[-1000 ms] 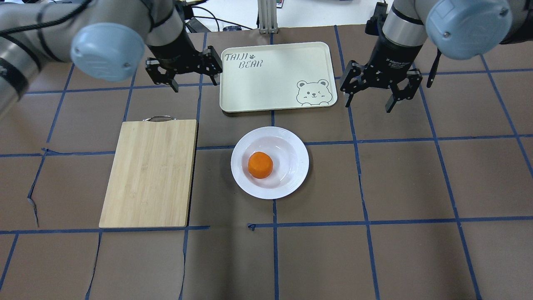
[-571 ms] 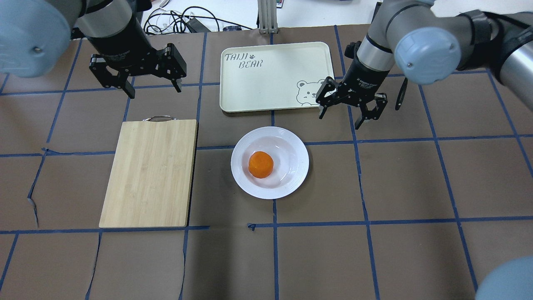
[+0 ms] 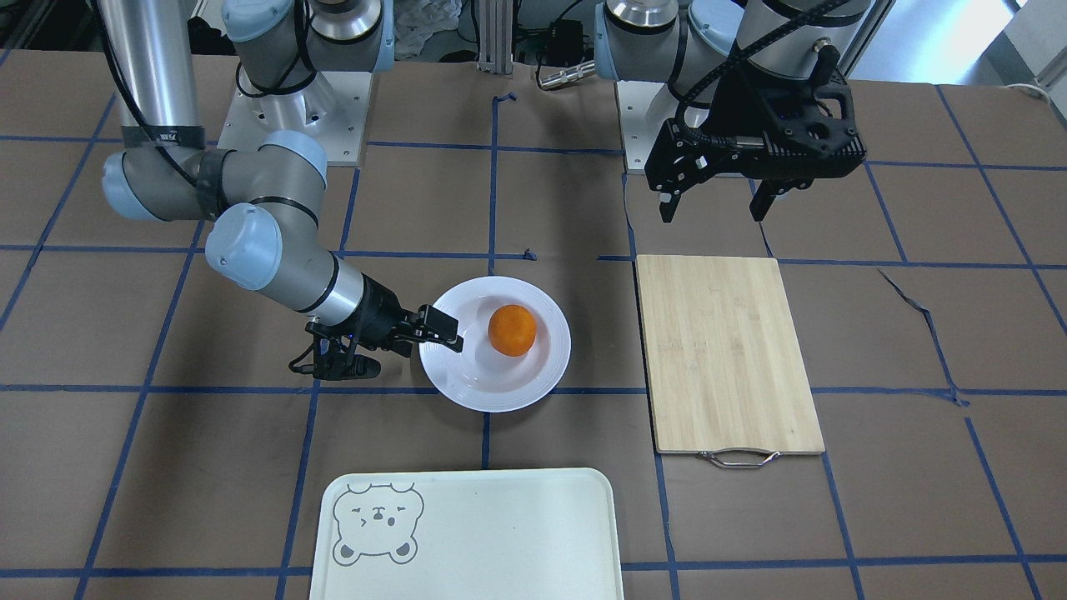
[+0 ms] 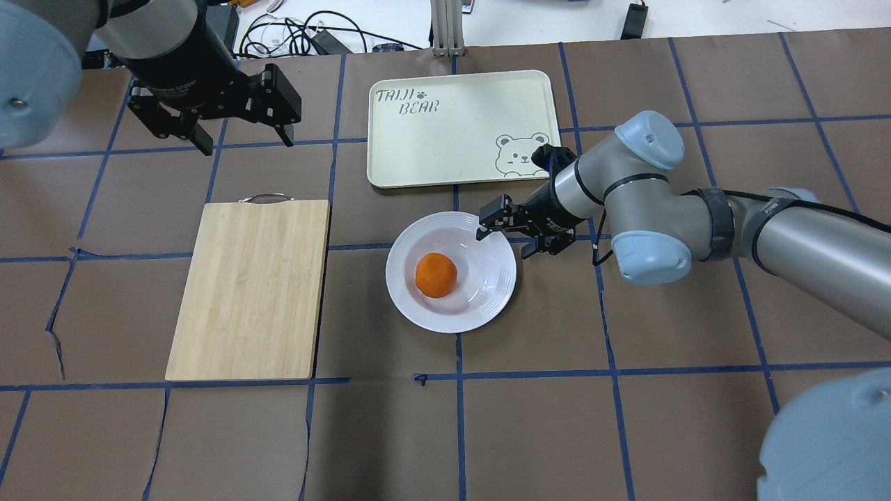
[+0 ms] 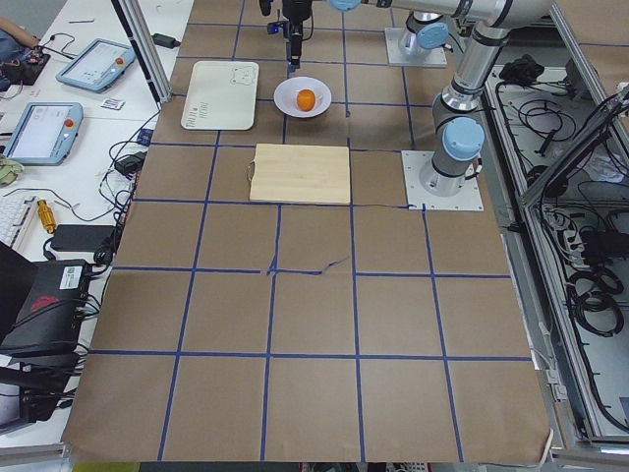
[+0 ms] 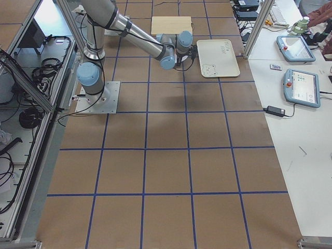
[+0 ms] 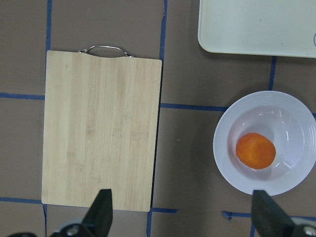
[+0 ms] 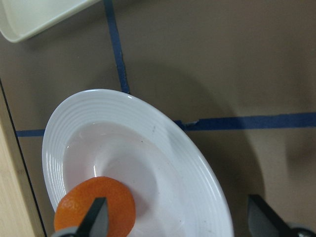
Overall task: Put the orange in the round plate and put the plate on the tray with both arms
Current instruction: 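Lower the right gripper to the bowl rim nearest it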
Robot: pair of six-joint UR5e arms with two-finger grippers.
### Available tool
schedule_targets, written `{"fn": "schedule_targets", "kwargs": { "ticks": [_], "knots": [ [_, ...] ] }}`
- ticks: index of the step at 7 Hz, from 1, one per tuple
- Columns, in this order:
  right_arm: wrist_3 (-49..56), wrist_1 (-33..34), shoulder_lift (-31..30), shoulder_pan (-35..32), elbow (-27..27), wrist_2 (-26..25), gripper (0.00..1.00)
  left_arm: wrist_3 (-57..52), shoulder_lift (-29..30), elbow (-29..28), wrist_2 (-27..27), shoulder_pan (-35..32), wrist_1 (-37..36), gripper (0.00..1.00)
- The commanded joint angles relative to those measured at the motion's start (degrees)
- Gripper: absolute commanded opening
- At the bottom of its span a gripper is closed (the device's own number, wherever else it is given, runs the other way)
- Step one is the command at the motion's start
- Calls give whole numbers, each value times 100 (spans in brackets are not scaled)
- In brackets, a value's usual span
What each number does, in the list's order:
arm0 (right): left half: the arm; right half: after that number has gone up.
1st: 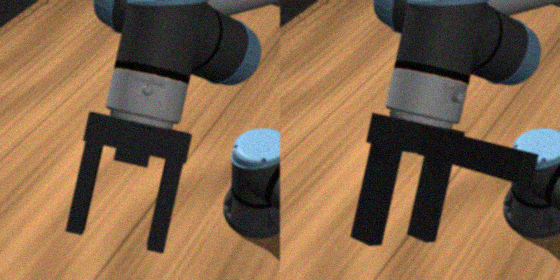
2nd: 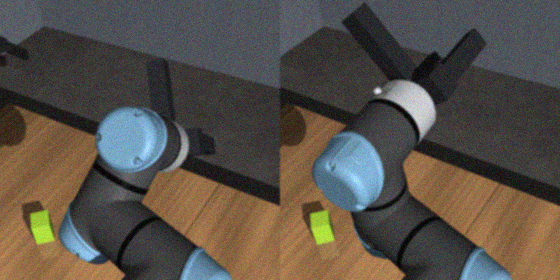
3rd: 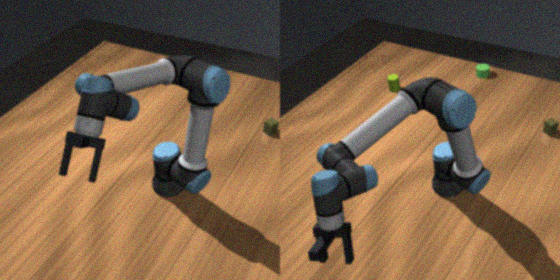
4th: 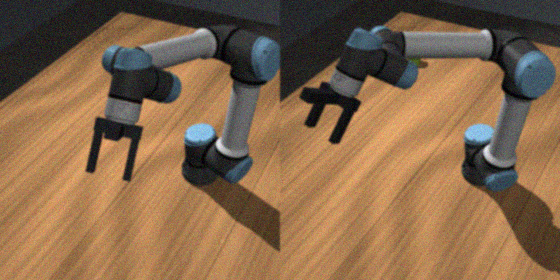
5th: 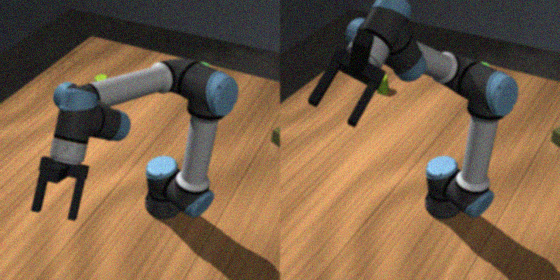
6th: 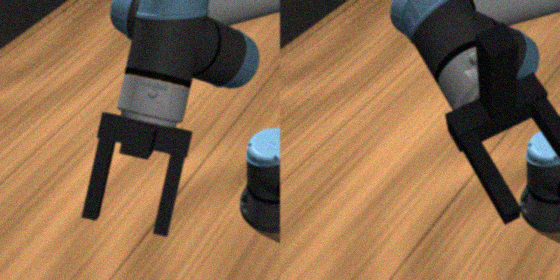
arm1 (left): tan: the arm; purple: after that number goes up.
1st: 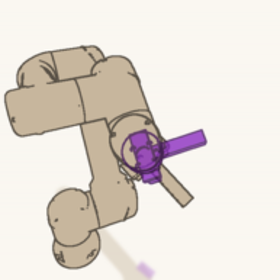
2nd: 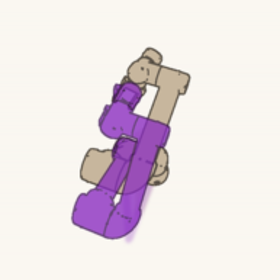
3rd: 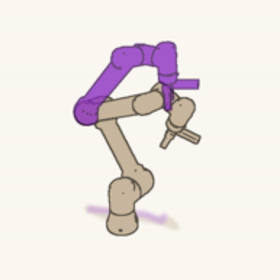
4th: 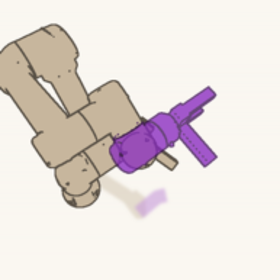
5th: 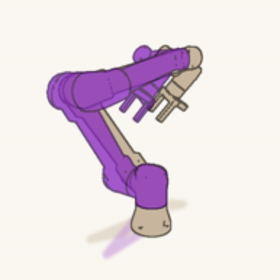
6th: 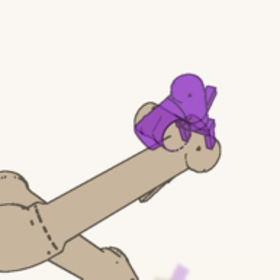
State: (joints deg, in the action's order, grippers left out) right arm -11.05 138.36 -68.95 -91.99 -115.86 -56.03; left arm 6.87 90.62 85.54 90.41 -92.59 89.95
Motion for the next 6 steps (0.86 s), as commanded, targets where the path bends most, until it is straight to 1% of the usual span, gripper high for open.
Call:
{"fn": "schedule_targets", "kwargs": {
  "ticks": [1, 3, 4, 5, 6],
  "knots": [
    [7, 271, 65, -20, -139, 101, 100, -1, -27, 32, -5, 4, -74, 100],
    [-37, 288, 196, -20, -148, 110, 100, -10, -53, 42, -5, 4, -74, 100],
    [-194, 410, 389, -20, -130, 171, 100, -18, -62, 42, 3, 4, -74, 100],
    [-300, 533, 399, -64, -139, 137, 100, -10, -71, 50, 3, 4, -74, 100],
    [-327, 561, 399, -143, -104, 145, 84, -10, -71, 42, -5, 4, -74, 100]
  ]
}}
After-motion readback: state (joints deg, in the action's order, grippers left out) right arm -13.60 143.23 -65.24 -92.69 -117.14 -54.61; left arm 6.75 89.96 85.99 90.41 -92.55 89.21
